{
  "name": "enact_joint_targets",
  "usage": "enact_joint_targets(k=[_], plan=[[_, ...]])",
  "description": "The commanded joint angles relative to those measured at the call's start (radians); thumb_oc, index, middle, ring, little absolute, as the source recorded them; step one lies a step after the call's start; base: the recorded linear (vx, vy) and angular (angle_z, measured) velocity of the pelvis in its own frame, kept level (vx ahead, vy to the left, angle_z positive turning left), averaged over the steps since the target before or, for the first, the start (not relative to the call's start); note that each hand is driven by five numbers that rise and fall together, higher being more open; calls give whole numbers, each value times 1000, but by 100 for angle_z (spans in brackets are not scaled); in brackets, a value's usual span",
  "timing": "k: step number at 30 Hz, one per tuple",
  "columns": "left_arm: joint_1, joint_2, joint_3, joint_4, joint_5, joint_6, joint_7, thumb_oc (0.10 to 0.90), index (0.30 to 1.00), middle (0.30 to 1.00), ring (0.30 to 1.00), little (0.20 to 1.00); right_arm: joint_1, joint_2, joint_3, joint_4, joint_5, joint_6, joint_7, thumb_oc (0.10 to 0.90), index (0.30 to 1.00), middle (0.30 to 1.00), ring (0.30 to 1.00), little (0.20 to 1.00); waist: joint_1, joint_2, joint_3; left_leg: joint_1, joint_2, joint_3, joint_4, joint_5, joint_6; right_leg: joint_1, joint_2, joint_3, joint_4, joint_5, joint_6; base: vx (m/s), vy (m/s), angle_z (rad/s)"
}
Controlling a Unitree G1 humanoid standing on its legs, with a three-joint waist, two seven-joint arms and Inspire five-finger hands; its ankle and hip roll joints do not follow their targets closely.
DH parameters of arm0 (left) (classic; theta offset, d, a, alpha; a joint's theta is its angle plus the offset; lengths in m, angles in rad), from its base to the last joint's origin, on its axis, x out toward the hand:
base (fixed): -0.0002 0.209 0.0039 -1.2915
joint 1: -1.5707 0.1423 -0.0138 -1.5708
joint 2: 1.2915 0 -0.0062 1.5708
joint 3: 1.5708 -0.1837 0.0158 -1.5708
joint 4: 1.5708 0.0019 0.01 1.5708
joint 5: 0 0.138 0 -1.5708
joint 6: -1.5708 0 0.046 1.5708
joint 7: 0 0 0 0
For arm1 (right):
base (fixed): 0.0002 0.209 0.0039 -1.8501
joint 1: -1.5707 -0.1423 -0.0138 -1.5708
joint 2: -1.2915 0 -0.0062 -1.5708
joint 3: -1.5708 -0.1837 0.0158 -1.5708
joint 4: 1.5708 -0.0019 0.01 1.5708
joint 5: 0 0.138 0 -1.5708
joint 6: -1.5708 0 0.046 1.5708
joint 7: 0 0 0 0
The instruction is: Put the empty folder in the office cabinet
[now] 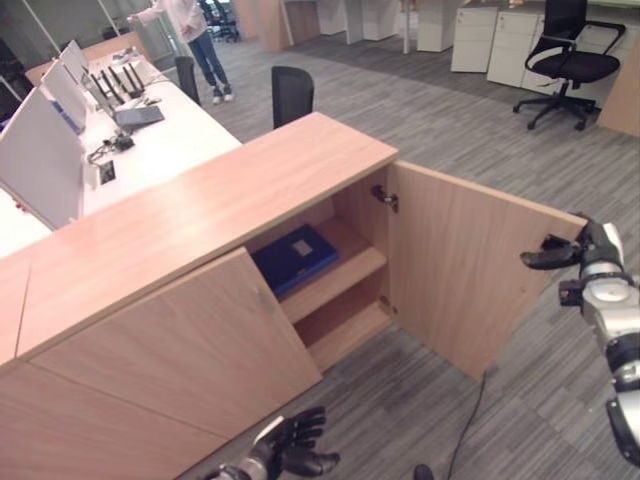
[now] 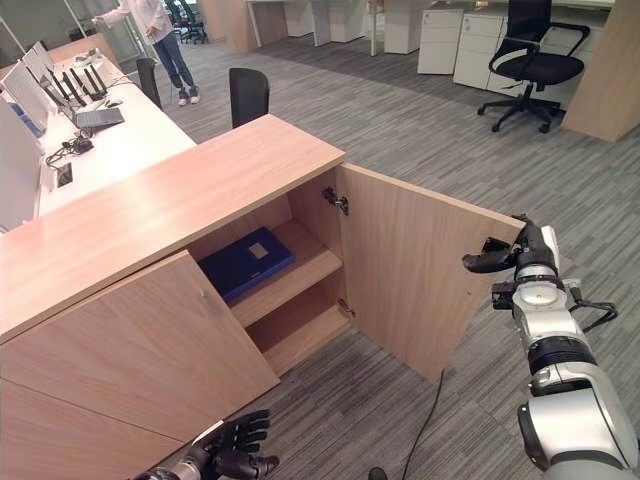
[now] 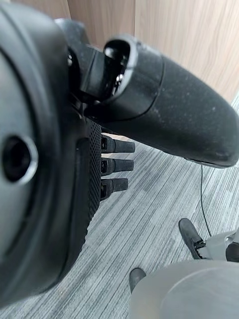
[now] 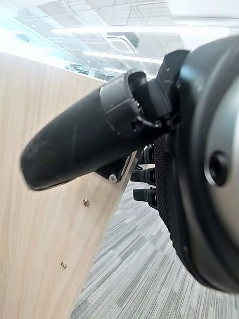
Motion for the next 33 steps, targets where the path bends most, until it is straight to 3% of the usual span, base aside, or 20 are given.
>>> enact_joint_targets(k=[1,7,11,13,18,25,33], plan=[[-23,97,-30,-61,-14,-69,-24,800,900,900,900,900,-133,33,68,-28,76,-121,56,800,900,900,900,900,20,-122,-27,-26,-35,-7,-9,-43,-7,71,-18,-55,8,-136,58,0,0,0],[-24,96,-29,-58,0,-66,-23,800,900,900,900,900,-38,118,137,-219,149,-115,139,800,900,900,900,900,19,-133,-28,-19,-33,-2,-10,-42,-10,78,-18,-55,8,-136,54,-3,-3,-2],[-16,85,-8,-60,22,-59,-31,800,900,900,900,900,170,147,206,-531,245,-100,254,800,900,900,900,900,9,-146,-28,-16,-30,5,-10,-41,-11,79,-18,-56,8,-131,55,-6,4,-5],[-18,81,-3,-59,30,-59,-34,800,900,900,900,900,219,161,215,-580,261,-99,277,800,900,900,900,900,9,-148,-29,-15,-31,6,-10,-41,-10,80,-19,-57,8,-130,55,-6,6,-13],[-31,52,37,-63,68,-59,-28,800,900,900,900,900,454,285,282,-783,291,-69,373,800,900,900,900,900,7,-156,-32,-15,-32,1,-6,-39,-8,81,-24,-60,12,-127,54,-7,7,-2],[-36,18,60,-75,116,-63,-3,800,900,900,900,900,618,442,377,-859,326,-27,426,800,900,900,900,900,11,-166,-36,-18,-35,-10,1,-40,-2,79,-31,-70,22,-125,55,-23,29,8],[-60,-6,99,-22,233,-109,74,800,900,900,900,900,593,472,442,-778,213,-21,419,800,900,900,900,900,53,-203,-38,-31,-38,-43,4,-37,-2,77,-36,-100,26,-127,55,-31,10,18]])
